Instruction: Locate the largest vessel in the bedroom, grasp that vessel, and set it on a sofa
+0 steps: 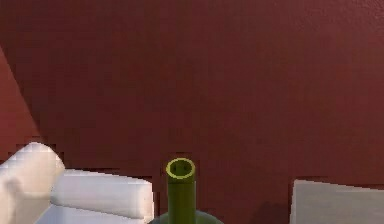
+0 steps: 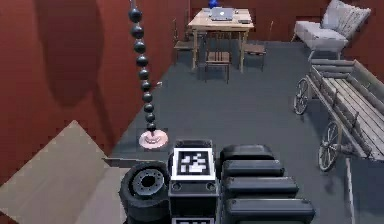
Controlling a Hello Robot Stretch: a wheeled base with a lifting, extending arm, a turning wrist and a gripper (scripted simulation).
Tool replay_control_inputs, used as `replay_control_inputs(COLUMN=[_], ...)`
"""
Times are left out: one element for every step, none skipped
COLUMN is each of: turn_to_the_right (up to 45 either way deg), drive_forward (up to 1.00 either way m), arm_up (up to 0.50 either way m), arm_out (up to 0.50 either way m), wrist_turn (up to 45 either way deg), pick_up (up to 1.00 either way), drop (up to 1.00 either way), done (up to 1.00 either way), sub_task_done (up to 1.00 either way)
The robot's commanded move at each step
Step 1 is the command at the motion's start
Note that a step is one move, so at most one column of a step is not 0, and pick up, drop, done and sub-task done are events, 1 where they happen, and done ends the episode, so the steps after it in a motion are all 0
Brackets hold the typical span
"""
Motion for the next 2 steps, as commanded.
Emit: replay_control_inputs(turn_to_the_right=[-45.0,-21.0], drive_forward=[0.0,0.0], arm_up=[0.0,0.0], arm_out=[0.0,0.0], wrist_turn=[0.0,0.0], pick_up=[0.0,0.0], drop=[0.0,0.0], done=[0.0,0.0], sub_task_done=[0.0,0.0])
